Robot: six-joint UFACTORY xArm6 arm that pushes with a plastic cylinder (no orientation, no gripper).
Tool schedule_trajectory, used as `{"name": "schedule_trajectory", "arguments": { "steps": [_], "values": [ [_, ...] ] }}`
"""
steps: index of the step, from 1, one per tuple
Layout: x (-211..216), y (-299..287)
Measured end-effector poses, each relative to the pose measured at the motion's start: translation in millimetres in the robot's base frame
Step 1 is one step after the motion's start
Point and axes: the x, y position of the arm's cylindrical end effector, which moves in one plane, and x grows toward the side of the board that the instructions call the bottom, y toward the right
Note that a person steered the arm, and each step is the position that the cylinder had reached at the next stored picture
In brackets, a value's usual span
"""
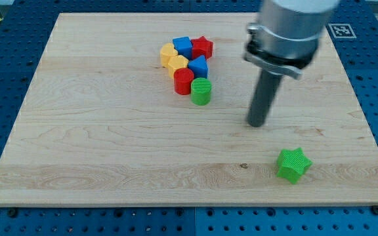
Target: Move the green circle towards the bottom
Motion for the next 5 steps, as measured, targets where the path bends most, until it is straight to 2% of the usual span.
{"name": "schedule_trajectory", "arguments": {
  "steps": [1,2,3,5],
  "values": [
    [-13.5,-66.2],
    [-41.2,-106.3],
    [-69.3,-105.9],
    [-47.6,-69.7]
  ]
}}
